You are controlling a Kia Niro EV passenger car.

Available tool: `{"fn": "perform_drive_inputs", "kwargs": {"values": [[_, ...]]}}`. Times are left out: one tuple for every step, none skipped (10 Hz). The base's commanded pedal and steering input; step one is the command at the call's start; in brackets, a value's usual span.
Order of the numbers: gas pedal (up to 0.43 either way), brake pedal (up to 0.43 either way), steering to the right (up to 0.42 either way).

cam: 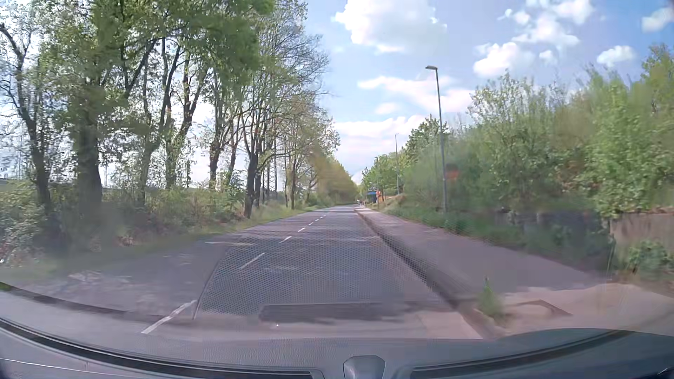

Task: Follow the waypoints while adhering to traffic rules and regulations

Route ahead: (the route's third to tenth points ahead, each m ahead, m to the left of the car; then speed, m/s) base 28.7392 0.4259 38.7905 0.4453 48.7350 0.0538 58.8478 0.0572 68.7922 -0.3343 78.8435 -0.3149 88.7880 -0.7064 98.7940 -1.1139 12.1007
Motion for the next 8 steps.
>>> {"fn": "perform_drive_inputs", "kwargs": {"values": [[0.079,0.0,0.005],[0.079,0.0,0.005],[0.079,0.0,0.005],[0.079,0.0,0.005],[0.079,0.0,0.004],[0.079,0.0,0.004],[0.079,0.0,0.004],[0.079,0.0,0.004]]}}
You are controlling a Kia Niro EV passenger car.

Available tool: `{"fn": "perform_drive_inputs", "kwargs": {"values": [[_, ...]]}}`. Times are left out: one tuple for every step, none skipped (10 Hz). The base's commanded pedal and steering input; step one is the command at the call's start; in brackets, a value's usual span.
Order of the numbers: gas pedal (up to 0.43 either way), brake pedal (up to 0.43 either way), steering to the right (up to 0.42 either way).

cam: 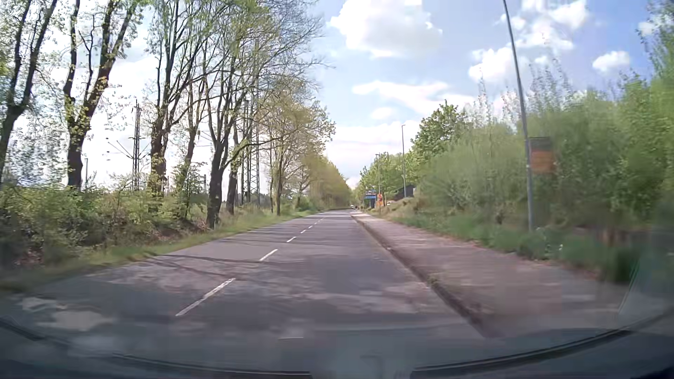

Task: Follow the waypoints while adhering to traffic rules and regulations

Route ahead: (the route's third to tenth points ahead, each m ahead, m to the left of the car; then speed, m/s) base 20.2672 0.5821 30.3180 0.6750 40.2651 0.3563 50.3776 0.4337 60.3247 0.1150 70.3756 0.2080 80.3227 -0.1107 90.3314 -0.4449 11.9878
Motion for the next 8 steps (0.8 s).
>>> {"fn": "perform_drive_inputs", "kwargs": {"values": [[0.079,0.0,0.002],[0.079,0.0,0.002],[0.079,0.0,0.001],[0.079,0.0,0.0],[0.079,0.0,0.0],[0.079,0.0,-0.001],[0.079,0.0,-0.002],[0.079,0.0,-0.002]]}}
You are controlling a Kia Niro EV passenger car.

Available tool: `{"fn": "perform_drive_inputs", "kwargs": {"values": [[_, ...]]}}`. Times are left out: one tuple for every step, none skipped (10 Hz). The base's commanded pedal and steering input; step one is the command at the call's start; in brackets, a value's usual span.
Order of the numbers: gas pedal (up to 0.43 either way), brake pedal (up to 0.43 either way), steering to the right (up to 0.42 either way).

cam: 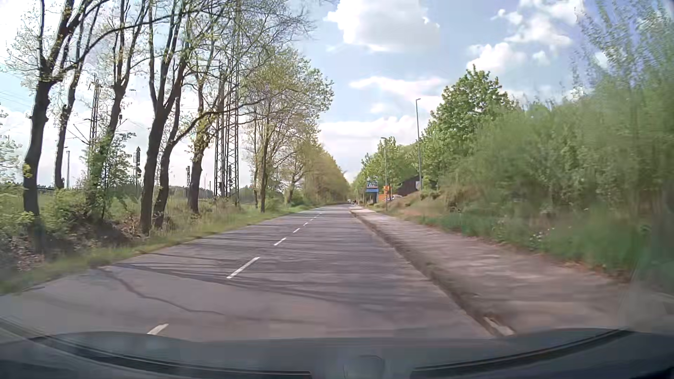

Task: Follow the waypoints while adhering to traffic rules and regulations

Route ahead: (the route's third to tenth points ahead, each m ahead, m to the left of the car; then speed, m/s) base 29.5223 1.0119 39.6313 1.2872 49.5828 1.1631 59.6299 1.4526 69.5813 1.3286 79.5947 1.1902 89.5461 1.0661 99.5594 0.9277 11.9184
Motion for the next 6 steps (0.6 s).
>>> {"fn": "perform_drive_inputs", "kwargs": {"values": [[0.079,0.0,-0.002],[0.079,0.0,-0.002],[0.079,0.0,-0.002],[0.079,0.0,-0.002],[0.079,0.0,-0.002],[0.079,0.0,-0.002]]}}
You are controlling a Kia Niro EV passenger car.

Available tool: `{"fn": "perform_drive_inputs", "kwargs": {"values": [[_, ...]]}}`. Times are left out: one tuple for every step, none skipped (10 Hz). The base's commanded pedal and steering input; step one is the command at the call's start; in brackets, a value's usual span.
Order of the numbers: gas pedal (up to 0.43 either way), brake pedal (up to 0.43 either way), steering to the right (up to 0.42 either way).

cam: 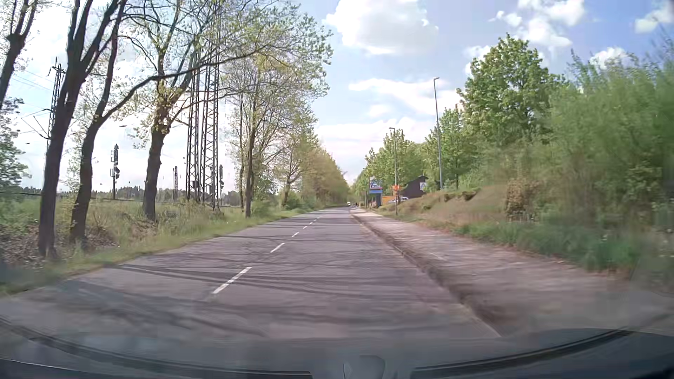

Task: Follow the waypoints while adhering to traffic rules and regulations

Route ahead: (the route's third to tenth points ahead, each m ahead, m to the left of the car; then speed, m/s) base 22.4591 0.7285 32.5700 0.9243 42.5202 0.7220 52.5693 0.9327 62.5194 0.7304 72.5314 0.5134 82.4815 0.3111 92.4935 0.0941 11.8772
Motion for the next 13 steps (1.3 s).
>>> {"fn": "perform_drive_inputs", "kwargs": {"values": [[0.079,0.0,-0.002],[0.079,0.0,-0.002],[0.079,0.0,-0.001],[0.079,0.0,-0.001],[0.079,0.0,-0.002],[0.079,0.0,-0.002],[0.079,0.0,-0.001],[0.079,0.0,-0.001],[0.079,0.0,0.0],[0.079,0.0,0.0],[0.079,0.0,0.0],[0.079,0.0,0.0],[0.079,0.0,0.0]]}}
